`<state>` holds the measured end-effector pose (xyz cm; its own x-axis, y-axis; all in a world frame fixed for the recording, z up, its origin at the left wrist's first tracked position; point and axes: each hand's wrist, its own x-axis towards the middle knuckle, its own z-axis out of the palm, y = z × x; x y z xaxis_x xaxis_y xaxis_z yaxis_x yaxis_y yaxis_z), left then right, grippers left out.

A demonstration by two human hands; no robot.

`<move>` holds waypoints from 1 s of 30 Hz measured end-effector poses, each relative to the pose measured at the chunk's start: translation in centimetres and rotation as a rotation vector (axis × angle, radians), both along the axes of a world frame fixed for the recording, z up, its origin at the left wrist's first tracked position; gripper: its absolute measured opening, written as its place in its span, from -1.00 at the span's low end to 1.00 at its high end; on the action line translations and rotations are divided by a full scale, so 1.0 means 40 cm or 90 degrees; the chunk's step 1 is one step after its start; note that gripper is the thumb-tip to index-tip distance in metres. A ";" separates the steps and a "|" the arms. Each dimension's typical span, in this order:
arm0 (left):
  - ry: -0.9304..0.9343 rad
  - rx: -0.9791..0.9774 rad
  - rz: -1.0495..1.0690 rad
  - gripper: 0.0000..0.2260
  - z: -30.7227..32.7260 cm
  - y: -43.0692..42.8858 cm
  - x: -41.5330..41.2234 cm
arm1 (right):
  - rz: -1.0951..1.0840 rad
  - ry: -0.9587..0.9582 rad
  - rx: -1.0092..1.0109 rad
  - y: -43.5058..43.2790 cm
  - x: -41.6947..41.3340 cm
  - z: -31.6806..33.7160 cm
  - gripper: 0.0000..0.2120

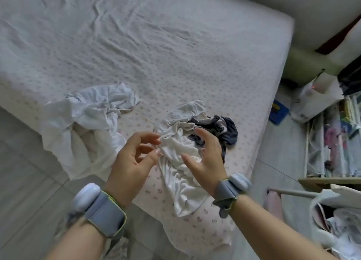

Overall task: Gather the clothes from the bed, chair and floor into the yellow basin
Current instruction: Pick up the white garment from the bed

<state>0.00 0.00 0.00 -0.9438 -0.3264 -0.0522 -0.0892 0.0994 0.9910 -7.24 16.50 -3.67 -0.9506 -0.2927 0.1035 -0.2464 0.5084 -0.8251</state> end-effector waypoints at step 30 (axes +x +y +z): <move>-0.014 -0.181 0.127 -0.70 -0.153 -0.100 -0.078 | -0.006 0.054 0.112 -0.241 -0.113 -0.099 -0.79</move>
